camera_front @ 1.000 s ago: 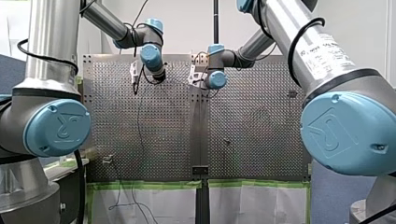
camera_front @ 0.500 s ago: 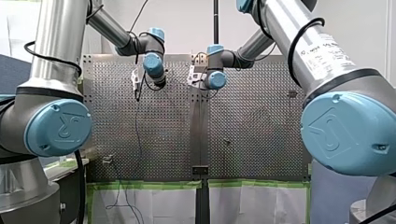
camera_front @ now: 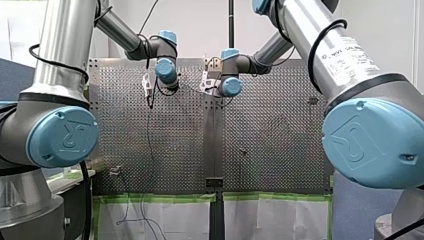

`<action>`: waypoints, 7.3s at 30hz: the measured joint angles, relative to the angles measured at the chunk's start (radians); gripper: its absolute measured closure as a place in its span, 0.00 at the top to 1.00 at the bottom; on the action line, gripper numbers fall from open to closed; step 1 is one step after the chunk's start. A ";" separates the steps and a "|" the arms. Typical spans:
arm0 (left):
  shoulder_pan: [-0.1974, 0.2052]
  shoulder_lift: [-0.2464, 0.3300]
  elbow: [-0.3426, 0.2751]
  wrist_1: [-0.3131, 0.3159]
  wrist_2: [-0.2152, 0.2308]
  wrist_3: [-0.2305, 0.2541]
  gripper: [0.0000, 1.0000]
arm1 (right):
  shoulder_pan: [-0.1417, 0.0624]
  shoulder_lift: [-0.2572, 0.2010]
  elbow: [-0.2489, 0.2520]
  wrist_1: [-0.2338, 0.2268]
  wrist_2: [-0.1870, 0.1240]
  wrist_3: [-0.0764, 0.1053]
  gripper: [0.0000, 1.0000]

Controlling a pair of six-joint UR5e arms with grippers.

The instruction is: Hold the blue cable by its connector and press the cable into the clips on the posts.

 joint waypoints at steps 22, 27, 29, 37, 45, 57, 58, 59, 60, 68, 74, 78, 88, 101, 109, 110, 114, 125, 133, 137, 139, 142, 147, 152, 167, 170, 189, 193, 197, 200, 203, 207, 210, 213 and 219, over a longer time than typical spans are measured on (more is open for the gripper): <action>0.016 -0.047 0.085 -0.014 -0.019 0.020 1.00 | 0.001 0.017 0.000 0.001 -0.001 -0.007 0.00; 0.011 -0.047 0.085 -0.004 -0.041 0.034 0.78 | 0.001 0.017 0.000 0.001 -0.001 -0.007 0.00; 0.007 -0.047 0.085 -0.003 -0.044 0.043 0.62 | 0.001 0.018 0.000 0.001 -0.001 -0.007 0.00; -0.005 -0.047 0.085 0.008 -0.045 0.081 0.07 | 0.002 0.018 0.000 0.003 -0.002 -0.007 0.00; -0.014 -0.047 0.085 0.021 -0.050 0.107 0.00 | 0.002 0.018 0.000 0.003 -0.002 -0.006 0.00; -0.017 -0.047 0.085 0.038 -0.065 0.112 0.00 | 0.001 0.018 0.000 0.003 -0.001 -0.005 0.00; -0.017 -0.047 0.085 0.039 -0.067 0.112 0.00 | 0.001 0.018 0.000 0.004 -0.001 -0.005 0.00; -0.017 -0.047 0.085 0.039 -0.069 0.112 0.00 | 0.001 0.018 0.000 0.005 -0.001 -0.004 0.00; -0.017 -0.047 0.085 0.041 -0.070 0.111 0.00 | 0.001 0.018 0.000 0.007 -0.001 -0.003 0.00; -0.051 -0.048 0.083 0.034 -0.089 0.062 0.00 | -0.007 0.018 0.004 0.065 0.009 0.000 0.00; -0.079 -0.048 0.053 0.033 -0.091 0.027 0.00 | -0.009 0.016 0.036 0.084 0.039 -0.002 0.00; -0.091 -0.048 0.019 0.061 -0.092 0.008 0.00 | -0.010 0.005 0.070 0.083 0.069 -0.005 0.00; -0.121 -0.087 -0.037 0.120 -0.107 0.012 0.00 | -0.021 -0.044 0.152 0.069 0.090 -0.010 0.00; -0.180 -0.166 -0.060 0.172 -0.132 0.023 0.00 | -0.059 -0.049 0.281 0.001 0.094 -0.017 0.00; -0.200 -0.187 -0.116 0.245 -0.135 0.052 0.00 | -0.085 -0.062 0.359 -0.049 0.093 -0.018 0.00; -0.202 -0.195 -0.118 0.253 -0.135 0.057 0.00 | -0.087 -0.064 0.367 -0.054 0.093 -0.018 0.00; -0.213 -0.231 -0.121 0.277 -0.135 0.069 0.00 | -0.100 -0.080 0.408 -0.080 0.093 -0.018 0.00; -0.261 -0.298 -0.122 0.343 -0.137 0.048 0.00 | -0.129 -0.087 0.505 -0.153 0.091 -0.020 0.00; -0.292 -0.344 -0.122 0.389 -0.139 0.038 0.00 | -0.155 -0.087 0.588 -0.236 0.080 0.011 0.00; -0.311 -0.384 -0.122 0.427 -0.138 0.022 0.00 | -0.168 -0.086 0.626 -0.273 0.075 0.014 0.00; -0.320 -0.405 -0.122 0.448 -0.138 0.010 0.00 | -0.173 -0.085 0.645 -0.293 0.070 0.011 0.00; -0.333 -0.432 -0.122 0.474 -0.140 -0.004 0.00 | -0.179 -0.084 0.673 -0.321 0.054 0.015 0.00; -0.350 -0.460 -0.122 0.519 -0.141 -0.025 0.00 | -0.188 -0.083 0.724 -0.372 0.010 0.034 0.00; -0.362 -0.465 -0.122 0.542 -0.168 -0.033 0.00 | -0.194 -0.072 0.767 -0.415 -0.016 0.052 0.00; -0.385 -0.545 -0.121 0.600 -0.190 -0.047 0.00 | -0.221 0.013 0.791 -0.565 -0.027 0.090 0.00; -0.389 -0.567 -0.120 0.605 -0.199 -0.048 0.00 | -0.236 0.014 0.790 -0.594 -0.029 0.076 0.00; -0.451 -0.693 0.014 0.592 -0.280 -0.038 0.00 | -0.306 0.092 0.791 -0.671 -0.076 0.009 0.00; -0.459 -0.700 0.054 0.615 -0.319 -0.026 0.00 | -0.319 0.094 0.787 -0.686 -0.097 0.013 0.00; -0.462 -0.701 0.074 0.638 -0.354 -0.016 0.00 | -0.328 0.095 0.784 -0.691 -0.119 0.014 0.00; -0.463 -0.701 0.084 0.649 -0.384 -0.011 0.00 | -0.336 0.096 0.782 -0.692 -0.127 0.011 0.00; -0.462 -0.701 0.092 0.654 -0.403 -0.008 0.00 | -0.346 0.100 0.782 -0.694 -0.129 0.008 0.00; -0.460 -0.702 0.098 0.666 -0.402 -0.005 0.00 | -0.367 0.122 0.773 -0.694 -0.134 0.008 0.00; -0.454 -0.702 0.110 0.674 -0.390 -0.004 0.00 | -0.392 0.141 0.768 -0.693 -0.149 0.006 0.00; -0.446 -0.703 0.125 0.677 -0.376 -0.004 0.00 | -0.418 0.149 0.767 -0.692 -0.171 -0.001 0.00; -0.440 -0.740 0.169 0.647 -0.348 -0.003 0.00 | -0.471 0.152 0.753 -0.692 -0.227 -0.009 0.00</action>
